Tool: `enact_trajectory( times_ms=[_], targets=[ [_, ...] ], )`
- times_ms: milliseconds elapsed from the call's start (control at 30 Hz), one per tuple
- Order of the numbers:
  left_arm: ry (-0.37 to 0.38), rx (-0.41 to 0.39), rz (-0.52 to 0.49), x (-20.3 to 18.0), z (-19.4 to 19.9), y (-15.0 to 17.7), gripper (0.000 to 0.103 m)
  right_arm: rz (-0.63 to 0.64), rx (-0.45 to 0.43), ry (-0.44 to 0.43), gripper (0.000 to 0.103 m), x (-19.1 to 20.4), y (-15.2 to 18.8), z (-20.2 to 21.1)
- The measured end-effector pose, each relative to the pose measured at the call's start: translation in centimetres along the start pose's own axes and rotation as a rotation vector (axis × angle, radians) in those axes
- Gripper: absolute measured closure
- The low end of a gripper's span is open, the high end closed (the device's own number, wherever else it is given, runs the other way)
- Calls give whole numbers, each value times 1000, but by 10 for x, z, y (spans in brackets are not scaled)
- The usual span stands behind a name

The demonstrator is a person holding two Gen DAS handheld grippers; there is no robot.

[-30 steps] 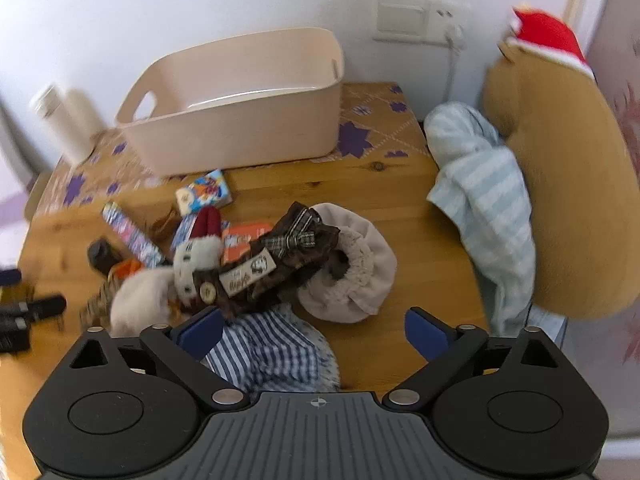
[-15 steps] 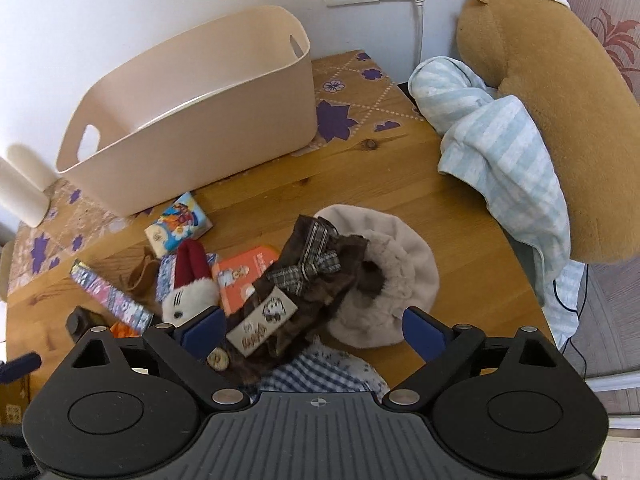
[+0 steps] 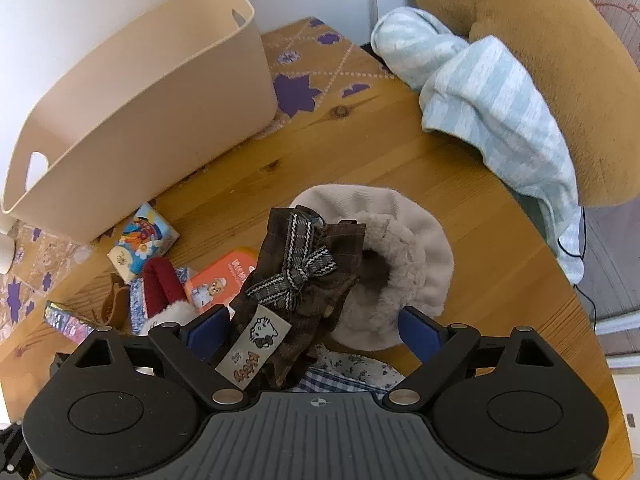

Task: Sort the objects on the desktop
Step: 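Grasp the tan claw clip with left tool while right grasps brown bow clip, then lift the claw clip and bow clip toward the cream bin with both tools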

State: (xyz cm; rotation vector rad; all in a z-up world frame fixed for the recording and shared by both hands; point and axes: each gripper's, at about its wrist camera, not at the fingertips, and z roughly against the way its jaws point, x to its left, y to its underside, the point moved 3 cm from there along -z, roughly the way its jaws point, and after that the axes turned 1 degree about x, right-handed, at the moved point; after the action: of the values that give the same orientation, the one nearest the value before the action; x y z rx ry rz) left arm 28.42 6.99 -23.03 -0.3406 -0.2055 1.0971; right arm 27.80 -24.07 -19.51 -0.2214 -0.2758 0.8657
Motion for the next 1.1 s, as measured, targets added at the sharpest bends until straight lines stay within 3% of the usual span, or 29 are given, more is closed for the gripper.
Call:
enact_trajectory(
  times_ms=[67, 133, 200, 233, 300, 733, 1100],
  targets=[
    [12, 13, 11, -1, -3, -1, 64, -6, 8, 4, 14, 1, -2, -3],
    [22, 16, 20, -1, -4, -1, 68, -9, 10, -10, 22, 1, -2, -5],
    [27, 14, 27, -2, -4, -1, 70, -22, 12, -27, 37, 0, -1, -7],
    [40, 19, 11, -2, -4, -1, 70, -33, 17, -44, 56, -1, 1, -7],
    [37, 1, 23, 0, -1, -1, 72, -55, 34, -83, 70, -4, 4, -8],
    [38, -57, 93, 8, 21, -9, 72, -29, -33, -210, 72, -19, 6, 23],
    [26, -154, 157, 14, 55, -39, 72, 48, -117, -271, 72, -11, -12, 59]
  ],
)
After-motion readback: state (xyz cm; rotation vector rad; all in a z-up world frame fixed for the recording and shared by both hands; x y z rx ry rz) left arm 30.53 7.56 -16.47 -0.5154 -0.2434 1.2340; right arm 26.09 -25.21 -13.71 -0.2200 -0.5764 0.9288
